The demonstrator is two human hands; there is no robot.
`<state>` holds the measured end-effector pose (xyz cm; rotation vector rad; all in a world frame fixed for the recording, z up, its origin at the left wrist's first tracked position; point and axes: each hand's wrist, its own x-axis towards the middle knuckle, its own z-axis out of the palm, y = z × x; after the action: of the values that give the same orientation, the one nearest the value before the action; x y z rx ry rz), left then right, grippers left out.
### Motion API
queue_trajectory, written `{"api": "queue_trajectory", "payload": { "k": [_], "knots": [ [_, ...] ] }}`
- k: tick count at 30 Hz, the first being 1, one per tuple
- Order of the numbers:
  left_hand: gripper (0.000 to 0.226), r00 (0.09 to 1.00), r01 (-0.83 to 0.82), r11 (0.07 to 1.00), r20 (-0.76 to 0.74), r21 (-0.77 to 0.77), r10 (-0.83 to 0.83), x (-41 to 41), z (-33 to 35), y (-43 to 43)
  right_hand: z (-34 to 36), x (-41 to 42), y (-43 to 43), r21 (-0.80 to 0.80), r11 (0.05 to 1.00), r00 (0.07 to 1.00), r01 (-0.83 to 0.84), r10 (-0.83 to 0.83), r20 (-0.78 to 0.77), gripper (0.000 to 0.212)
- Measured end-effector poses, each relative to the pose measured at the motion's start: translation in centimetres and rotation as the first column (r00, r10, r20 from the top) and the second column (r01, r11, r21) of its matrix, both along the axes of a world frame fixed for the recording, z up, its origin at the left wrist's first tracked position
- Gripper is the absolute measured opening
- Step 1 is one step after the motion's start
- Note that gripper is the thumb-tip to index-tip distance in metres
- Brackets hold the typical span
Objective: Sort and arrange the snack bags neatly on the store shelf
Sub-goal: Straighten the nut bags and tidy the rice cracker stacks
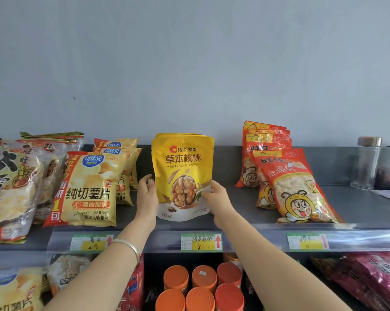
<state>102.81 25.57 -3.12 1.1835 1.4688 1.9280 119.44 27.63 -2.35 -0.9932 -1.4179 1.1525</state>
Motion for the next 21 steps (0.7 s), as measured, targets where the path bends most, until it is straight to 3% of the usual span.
{"api": "queue_trajectory", "payload": {
  "k": [9, 13, 17, 21],
  "knots": [
    [0.034, 0.989, -0.148, 0.988, -0.013, 0.037, 0.149, 0.3, -0.2, -0.2, -0.7, 0.3, 0.1, -0.006, 0.999, 0.987, -0.052, 0.053, 0.149, 0.024],
    [0.049, 0.954, -0.230, 0.969, -0.175, 0.093, 0.243, 1.1, -0.2, -1.3, -0.7, 0.2, 0.2, 0.006, 1.000, 0.983, 0.004, -0.005, 0.182, 0.023],
    [0.047, 0.771, -0.313, 0.930, -0.520, 0.193, 0.368, 1.9, -0.9, -2.5, -0.5, 0.2, 0.0, 0.000, 0.999, 0.979, 0.046, -0.045, 0.201, 0.020],
    [0.039, 0.632, -0.226, 0.933, -0.686, 0.281, 0.360, 3.4, -1.6, -3.6, 0.0, 0.9, -1.0, 0.094, 0.990, 0.957, 0.104, -0.125, 0.260, 0.038]
  ]
}}
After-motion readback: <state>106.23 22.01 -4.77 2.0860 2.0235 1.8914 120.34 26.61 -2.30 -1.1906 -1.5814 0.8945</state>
